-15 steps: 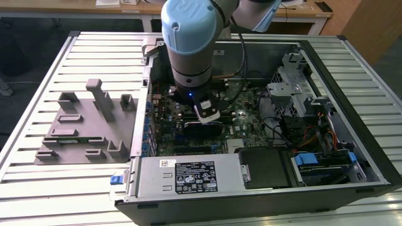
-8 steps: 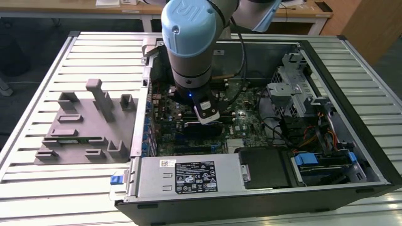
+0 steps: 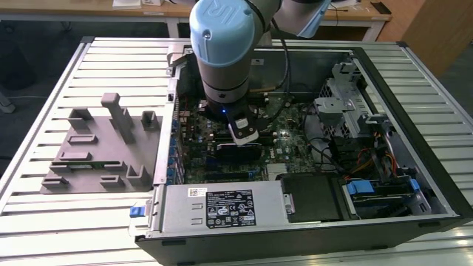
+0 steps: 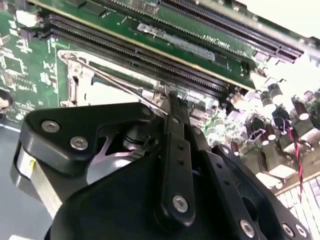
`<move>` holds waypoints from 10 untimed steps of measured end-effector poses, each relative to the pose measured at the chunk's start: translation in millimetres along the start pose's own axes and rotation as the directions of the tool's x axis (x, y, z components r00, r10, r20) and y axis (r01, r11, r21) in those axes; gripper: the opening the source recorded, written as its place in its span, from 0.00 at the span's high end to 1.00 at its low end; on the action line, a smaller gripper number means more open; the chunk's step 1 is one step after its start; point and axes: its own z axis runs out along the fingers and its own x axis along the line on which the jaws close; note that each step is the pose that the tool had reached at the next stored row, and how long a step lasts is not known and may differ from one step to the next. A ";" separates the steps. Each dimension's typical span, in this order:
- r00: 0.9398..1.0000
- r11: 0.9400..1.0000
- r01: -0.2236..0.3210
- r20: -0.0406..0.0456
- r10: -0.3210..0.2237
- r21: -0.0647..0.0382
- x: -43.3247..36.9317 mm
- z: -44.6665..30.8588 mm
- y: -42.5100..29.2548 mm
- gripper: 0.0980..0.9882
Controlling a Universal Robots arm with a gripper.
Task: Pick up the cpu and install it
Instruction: 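Install the second cpu locking lever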
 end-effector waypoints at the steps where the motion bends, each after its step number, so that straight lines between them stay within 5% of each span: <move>1: 1.000 1.000 0.000 0.000 0.000 0.000 0.0 -2.2 0.7 0.99; 10: 1.000 1.000 0.000 0.000 0.000 0.000 -0.4 -22.0 7.0 0.99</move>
